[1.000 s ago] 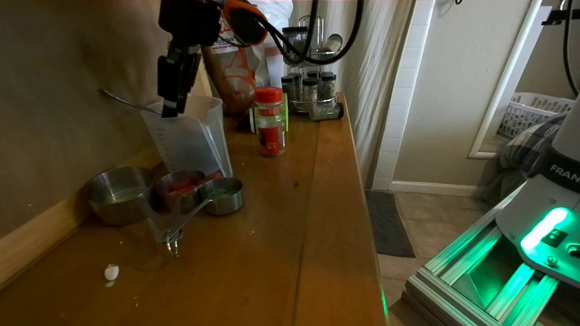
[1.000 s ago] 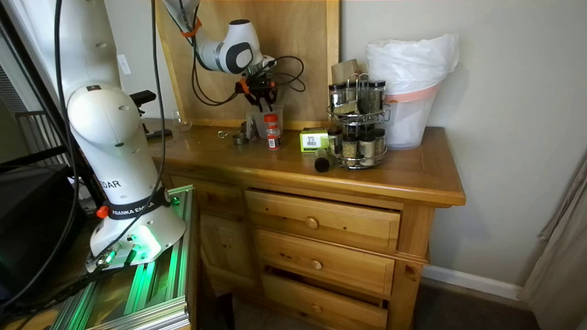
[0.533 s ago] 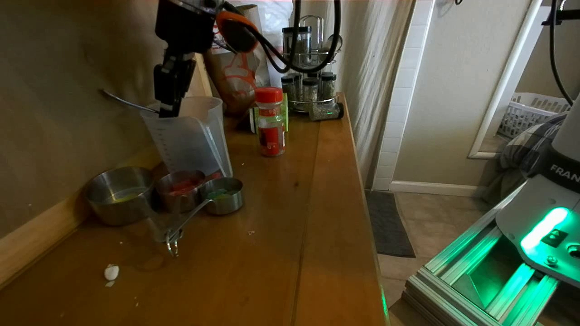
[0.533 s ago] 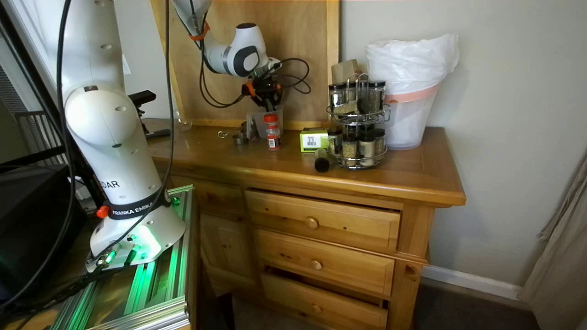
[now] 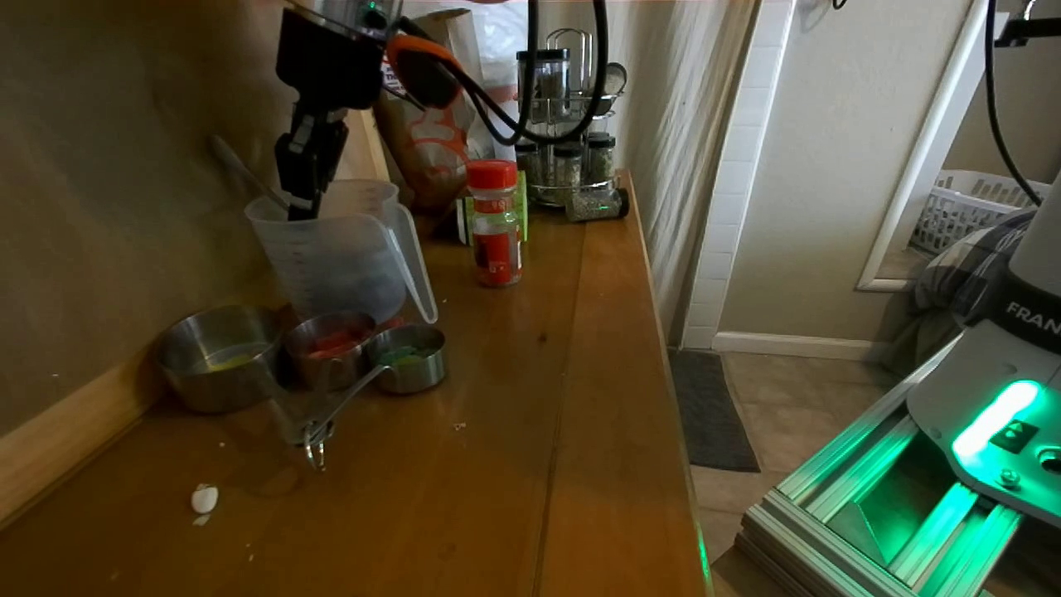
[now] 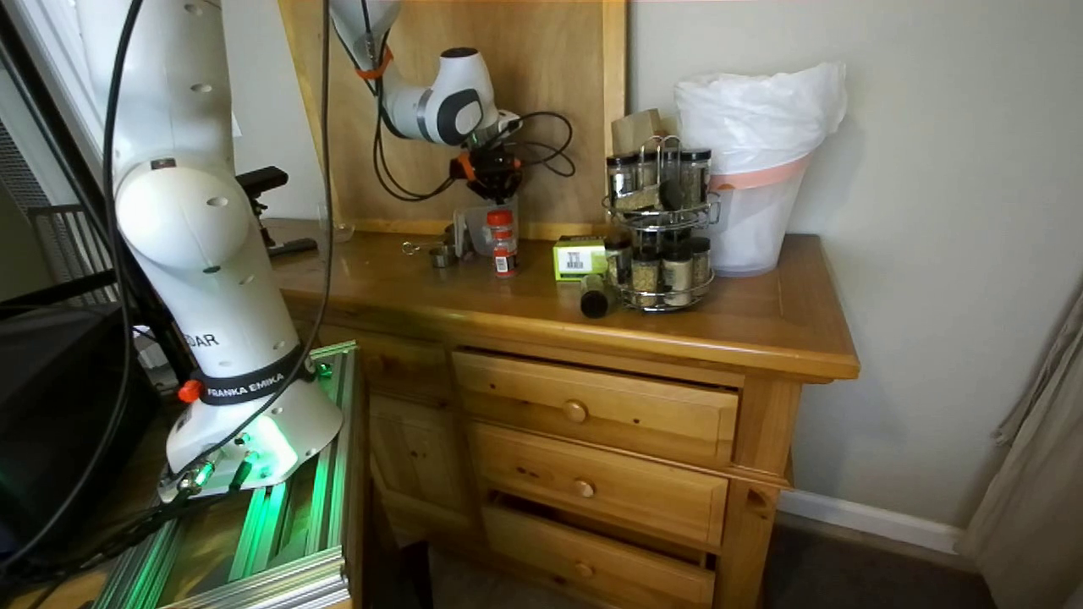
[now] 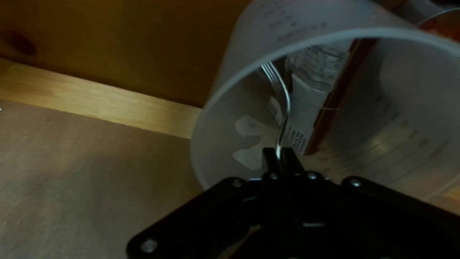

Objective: Remove the fork from the jar

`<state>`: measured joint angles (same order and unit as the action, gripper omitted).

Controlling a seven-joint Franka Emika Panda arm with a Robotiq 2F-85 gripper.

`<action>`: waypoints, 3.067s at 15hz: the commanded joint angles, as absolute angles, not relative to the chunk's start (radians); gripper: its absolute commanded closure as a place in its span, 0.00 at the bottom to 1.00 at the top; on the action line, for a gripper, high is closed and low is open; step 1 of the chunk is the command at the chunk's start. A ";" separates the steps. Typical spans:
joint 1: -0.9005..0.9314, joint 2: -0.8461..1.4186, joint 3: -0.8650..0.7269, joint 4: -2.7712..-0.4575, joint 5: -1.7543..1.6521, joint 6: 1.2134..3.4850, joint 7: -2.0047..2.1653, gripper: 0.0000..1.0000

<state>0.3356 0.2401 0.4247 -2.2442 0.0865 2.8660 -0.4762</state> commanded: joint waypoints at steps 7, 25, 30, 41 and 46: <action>0.305 -0.116 0.486 -2.440 0.211 2.883 -0.489 0.99; 0.054 -0.723 0.580 -2.754 -0.106 2.557 0.322 0.99; 0.111 -0.631 0.519 -2.721 -0.082 2.298 0.326 0.99; 0.221 -0.300 0.353 -2.638 -0.045 2.339 0.211 0.99; 0.236 -0.171 0.324 -2.564 -0.031 2.317 0.167 0.99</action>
